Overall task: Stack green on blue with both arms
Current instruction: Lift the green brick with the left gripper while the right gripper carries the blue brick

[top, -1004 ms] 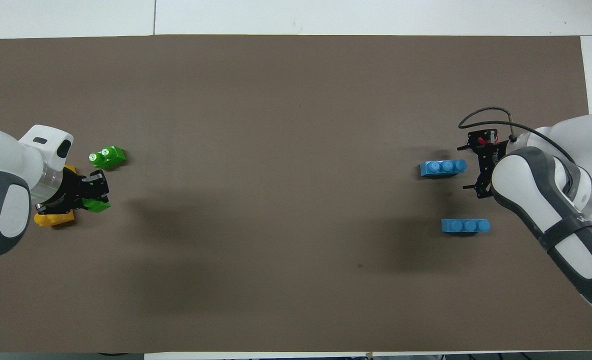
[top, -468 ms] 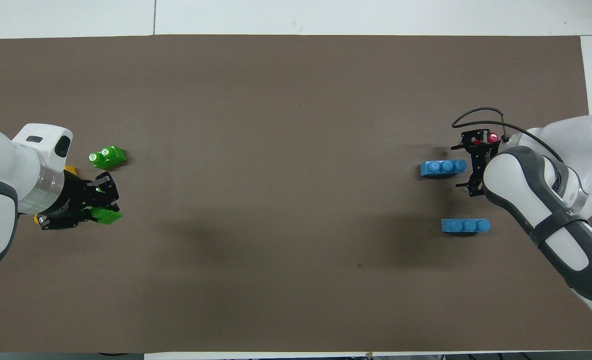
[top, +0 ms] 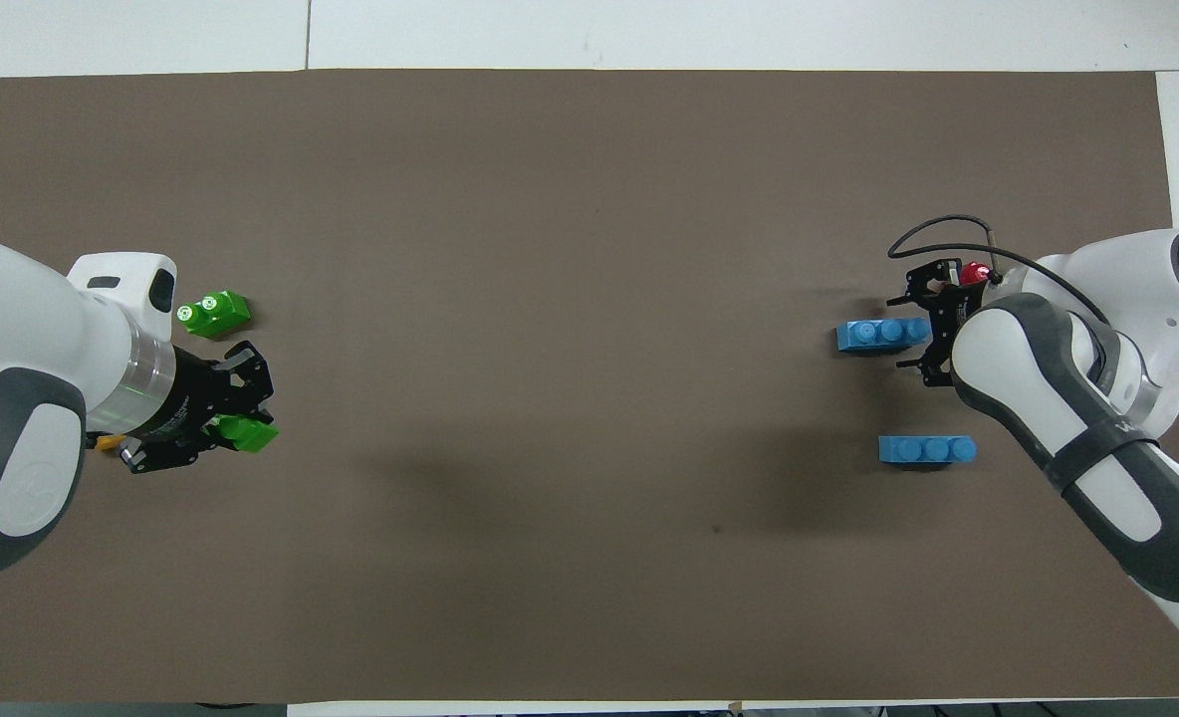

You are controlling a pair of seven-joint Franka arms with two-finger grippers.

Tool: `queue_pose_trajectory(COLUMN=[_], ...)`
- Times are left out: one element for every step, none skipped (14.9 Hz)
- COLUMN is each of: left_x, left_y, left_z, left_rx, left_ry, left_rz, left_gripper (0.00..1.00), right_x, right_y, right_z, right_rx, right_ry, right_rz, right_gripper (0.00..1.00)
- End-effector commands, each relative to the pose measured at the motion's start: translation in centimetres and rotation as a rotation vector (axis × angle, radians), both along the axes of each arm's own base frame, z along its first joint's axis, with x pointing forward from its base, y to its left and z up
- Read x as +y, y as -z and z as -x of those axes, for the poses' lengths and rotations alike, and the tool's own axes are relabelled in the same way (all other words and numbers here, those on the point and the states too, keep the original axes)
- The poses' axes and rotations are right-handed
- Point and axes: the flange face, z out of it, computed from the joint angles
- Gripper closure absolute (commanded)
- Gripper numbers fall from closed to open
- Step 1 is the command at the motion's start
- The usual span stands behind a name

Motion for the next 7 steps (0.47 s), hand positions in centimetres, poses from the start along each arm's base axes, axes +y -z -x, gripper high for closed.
queue_pose_trajectory(left_x=[-0.7, -0.2, -0.1, -0.2, -0.4, -0.3, -0.2], left_y=[-1.7, -1.8, -2.0, -2.2, -2.4, -2.1, -1.3], left_z=[0.3, 0.1, -0.2, -0.4, -0.5, -0.3, -0.4], left_rx=[-0.02, -0.021, -0.033, -0.042, -0.048, -0.057, -0.078], left_ry=[-0.059, -0.068, -0.077, -0.092, -0.115, -0.145, -0.18], left_rz=[0.006, 0.008, 0.017, 0.028, 0.031, 0.031, 0.034], left_gripper=[1.0, 1.0, 1.0, 1.0, 1.0, 1.0, 1.0], right_x=[-0.9, -1.2, -1.3, -1.3, -1.3, -1.3, -1.4], right_y=[0.5, 0.6, 0.7, 0.9, 0.9, 1.2, 1.3], right_z=[0.4, 0.5, 0.6, 0.8, 0.9, 1.2, 1.3], right_rx=[-0.023, -0.024, -0.024, -0.022, -0.027, -0.024, -0.027], right_ry=[0.003, 0.001, -0.01, -0.014, -0.015, -0.017, -0.022], right_rz=[-0.009, -0.01, -0.009, -0.008, -0.006, -0.004, -0.004], right_gripper=[0.17, 0.17, 0.17, 0.18, 0.26, 0.39, 0.52])
